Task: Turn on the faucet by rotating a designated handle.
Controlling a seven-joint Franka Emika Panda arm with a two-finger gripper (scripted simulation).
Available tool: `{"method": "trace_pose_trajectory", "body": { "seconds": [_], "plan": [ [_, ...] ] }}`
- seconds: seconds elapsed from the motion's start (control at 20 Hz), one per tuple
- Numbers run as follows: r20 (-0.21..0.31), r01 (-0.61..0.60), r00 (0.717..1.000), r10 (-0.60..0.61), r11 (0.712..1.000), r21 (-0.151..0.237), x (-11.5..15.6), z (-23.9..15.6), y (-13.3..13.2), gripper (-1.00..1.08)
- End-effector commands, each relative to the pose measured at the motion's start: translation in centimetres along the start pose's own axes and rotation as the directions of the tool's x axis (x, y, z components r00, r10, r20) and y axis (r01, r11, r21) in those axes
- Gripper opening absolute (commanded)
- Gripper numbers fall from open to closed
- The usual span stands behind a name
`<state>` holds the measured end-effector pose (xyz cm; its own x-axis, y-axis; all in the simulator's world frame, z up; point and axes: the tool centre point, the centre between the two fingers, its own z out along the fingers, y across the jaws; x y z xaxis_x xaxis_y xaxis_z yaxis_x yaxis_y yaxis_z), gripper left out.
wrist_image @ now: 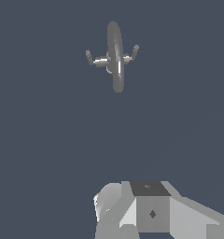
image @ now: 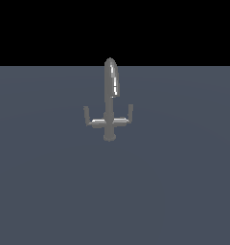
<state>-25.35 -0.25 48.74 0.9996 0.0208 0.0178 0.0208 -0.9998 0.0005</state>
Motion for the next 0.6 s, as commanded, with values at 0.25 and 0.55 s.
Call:
{"method": "trace_pose_trajectory", "body": {
  "seconds": [0.25, 0.55],
  "plan": [
    [0.001, -0.006, 1.000, 0.006, 1.000, 0.001, 0.0, 0.0, 0.9, -1.00],
    [0.002, -0.011, 1.000, 0.011, 1.000, 0.000, 0.1, 0.0, 1.8, -1.00]
  ]
}}
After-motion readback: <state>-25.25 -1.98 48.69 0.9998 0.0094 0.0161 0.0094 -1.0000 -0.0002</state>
